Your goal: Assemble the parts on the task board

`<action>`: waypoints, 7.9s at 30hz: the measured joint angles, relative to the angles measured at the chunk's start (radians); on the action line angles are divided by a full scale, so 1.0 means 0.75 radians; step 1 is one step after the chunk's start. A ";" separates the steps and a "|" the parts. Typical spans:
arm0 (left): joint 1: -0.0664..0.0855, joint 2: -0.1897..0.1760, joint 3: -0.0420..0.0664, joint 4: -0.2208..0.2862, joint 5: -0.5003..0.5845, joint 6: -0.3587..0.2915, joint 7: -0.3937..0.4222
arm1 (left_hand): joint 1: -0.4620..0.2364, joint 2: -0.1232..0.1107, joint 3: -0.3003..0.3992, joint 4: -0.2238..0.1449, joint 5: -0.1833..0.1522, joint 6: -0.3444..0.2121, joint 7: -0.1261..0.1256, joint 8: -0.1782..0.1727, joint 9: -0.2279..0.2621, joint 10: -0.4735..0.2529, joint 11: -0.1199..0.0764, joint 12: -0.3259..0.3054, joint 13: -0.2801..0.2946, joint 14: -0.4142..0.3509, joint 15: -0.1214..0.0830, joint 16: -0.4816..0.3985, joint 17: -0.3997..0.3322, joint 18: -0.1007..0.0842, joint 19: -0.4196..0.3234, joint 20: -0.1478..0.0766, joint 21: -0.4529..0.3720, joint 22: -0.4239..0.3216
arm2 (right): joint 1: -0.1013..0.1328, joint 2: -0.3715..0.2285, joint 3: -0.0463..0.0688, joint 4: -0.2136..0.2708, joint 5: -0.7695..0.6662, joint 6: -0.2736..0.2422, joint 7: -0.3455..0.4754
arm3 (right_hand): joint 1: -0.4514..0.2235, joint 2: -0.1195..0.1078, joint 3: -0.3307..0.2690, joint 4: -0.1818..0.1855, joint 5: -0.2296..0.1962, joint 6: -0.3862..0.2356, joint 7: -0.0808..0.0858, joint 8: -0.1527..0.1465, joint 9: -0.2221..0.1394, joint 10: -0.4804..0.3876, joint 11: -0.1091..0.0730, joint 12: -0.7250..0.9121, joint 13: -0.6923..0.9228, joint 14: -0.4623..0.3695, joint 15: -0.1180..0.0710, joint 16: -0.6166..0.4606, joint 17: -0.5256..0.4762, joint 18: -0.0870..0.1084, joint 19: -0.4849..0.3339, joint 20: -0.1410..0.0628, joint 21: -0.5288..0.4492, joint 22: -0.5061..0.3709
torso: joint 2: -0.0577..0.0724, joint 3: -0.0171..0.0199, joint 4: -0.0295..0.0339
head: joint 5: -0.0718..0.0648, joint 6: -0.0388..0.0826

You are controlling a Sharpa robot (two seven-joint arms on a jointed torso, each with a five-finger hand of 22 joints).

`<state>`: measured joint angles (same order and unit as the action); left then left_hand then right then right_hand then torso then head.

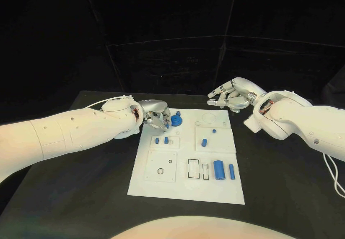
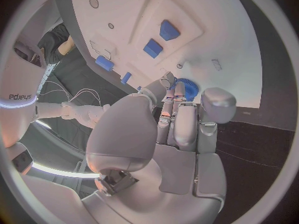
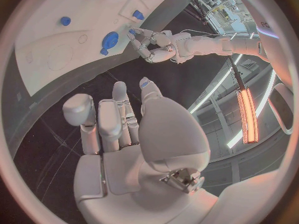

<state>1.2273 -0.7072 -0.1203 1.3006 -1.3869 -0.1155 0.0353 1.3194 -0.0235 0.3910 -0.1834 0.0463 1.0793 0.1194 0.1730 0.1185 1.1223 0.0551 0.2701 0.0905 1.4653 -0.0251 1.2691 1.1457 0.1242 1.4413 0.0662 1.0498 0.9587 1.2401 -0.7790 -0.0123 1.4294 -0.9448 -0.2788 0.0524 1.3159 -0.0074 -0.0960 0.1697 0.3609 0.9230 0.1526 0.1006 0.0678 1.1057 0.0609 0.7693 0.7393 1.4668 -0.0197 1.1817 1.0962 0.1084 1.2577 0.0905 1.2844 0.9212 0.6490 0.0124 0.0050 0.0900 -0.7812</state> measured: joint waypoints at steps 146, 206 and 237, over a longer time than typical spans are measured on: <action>0.010 -0.208 -0.005 0.135 1.796 -0.055 0.511 | -0.092 -0.025 0.082 0.039 0.000 -0.076 0.067 -0.095 -0.063 -0.060 0.060 0.027 0.016 -0.329 0.053 -0.524 -0.695 0.050 -0.348 0.062 -0.553 -0.500 | -0.153 0.054 -0.020 -0.026 -0.996 0.185 -0.188 | 0.164 -0.150 0.679 -0.222 -0.295 0.190 0.004 -0.036 0.004 0.002 0.038 -0.768 -0.875 -0.009 0.019 -0.242 -0.211 0.052 -0.032 0.010 -0.135 -0.188 | 0.002 -0.0004 -0.0026 | -0.079 0.002; 0.010 -0.205 -0.006 0.089 1.803 -0.054 0.504 | -0.098 -0.031 0.073 0.048 0.000 -0.100 0.091 -0.085 -0.065 -0.108 0.079 0.059 0.018 -0.353 0.067 -0.524 -0.726 0.049 -0.357 0.072 -0.583 -0.520 | -0.171 -0.062 -0.020 0.317 -1.016 -0.045 -0.263 | 0.094 -0.113 0.849 -0.307 -0.365 0.297 -0.026 -0.027 0.016 0.119 0.000 -0.760 -0.889 -0.005 0.004 -0.104 -0.105 0.010 0.084 -0.012 0.041 0.108 | 0.000 -0.0020 -0.0031 | -0.056 0.007; 0.011 -0.172 -0.006 0.118 1.804 -0.050 0.502 | -0.097 -0.031 0.073 0.048 0.000 -0.105 0.096 -0.085 -0.065 -0.107 0.079 0.067 0.018 -0.357 0.072 -0.524 -0.730 0.049 -0.357 0.071 -0.583 -0.523 | -0.293 0.230 -0.029 0.239 -0.940 0.045 -0.183 | 0.089 -0.108 0.865 -0.316 -0.349 0.296 -0.027 -0.038 0.013 0.119 0.000 -0.775 -0.891 -0.005 0.005 -0.104 -0.109 0.010 0.089 -0.007 0.051 0.114 | 0.003 -0.0033 -0.0010 | 0.000 -0.043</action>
<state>1.2359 -0.8359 -0.1249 1.3892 -0.0340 -0.1530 0.4118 1.2463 -0.0466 0.4459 -0.1476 0.0464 1.0005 0.1911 0.1093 0.0701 1.0416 0.1144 0.3205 0.1043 1.1973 0.0287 0.8761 0.5985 0.1612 1.1732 0.1198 0.6126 0.5666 1.0201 -0.6064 -0.0339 1.6085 -1.6496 -0.2450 -0.0852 1.3827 -0.0880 0.5530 -0.0675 0.0993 1.1453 0.1325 0.0722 0.0773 1.1951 0.0610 0.1884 0.0708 1.4632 -0.0163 1.1035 1.0141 0.1160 1.3242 0.0853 1.3226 1.0065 0.6512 0.0099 0.0042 0.0901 -0.8134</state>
